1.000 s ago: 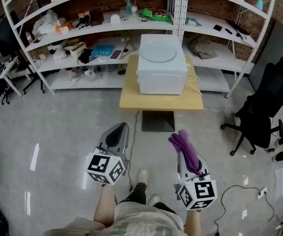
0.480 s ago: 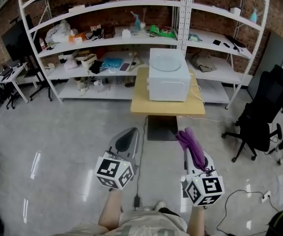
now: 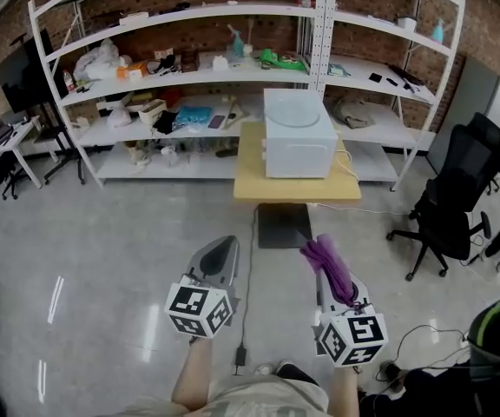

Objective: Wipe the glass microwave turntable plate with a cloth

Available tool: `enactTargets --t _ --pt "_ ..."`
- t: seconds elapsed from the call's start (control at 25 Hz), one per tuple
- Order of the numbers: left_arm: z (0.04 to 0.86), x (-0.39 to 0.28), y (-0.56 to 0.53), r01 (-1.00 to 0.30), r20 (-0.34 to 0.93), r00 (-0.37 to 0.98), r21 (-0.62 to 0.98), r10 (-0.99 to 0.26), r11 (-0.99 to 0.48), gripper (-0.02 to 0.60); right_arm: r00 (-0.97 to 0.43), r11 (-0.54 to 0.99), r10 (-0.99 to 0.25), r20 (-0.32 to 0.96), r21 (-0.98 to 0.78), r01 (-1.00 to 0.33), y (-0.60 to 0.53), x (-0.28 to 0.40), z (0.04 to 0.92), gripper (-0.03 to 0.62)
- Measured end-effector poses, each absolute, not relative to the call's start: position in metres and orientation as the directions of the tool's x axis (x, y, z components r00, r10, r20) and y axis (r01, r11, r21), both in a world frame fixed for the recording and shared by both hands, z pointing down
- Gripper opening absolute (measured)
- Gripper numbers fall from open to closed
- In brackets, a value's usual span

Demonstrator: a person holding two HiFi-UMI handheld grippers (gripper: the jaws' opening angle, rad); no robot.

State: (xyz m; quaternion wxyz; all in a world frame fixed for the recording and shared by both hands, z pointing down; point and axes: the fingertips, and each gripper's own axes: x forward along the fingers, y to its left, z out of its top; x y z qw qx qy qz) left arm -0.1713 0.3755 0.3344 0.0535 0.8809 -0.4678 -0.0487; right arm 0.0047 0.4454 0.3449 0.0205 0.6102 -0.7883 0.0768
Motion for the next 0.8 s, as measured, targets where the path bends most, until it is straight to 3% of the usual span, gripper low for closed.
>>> enactTargets --t 0.36,0.8 --pt "0.339 -0.197 0.392 -0.843 -0.038 0.518 0.148 -0.854 -0.518 0.002 -0.302 0.298 -0.948 0.096 -0.051 -0.953 0.461 -0.021 0.335 0.054" --pt "0.323 -0.175 0.406 -0.835 -0.057 0.533 0.123 -0.844 -0.536 0.002 -0.245 0.244 -0.966 0.082 -0.031 -0.969 0.479 0.006 0.323 0.054"
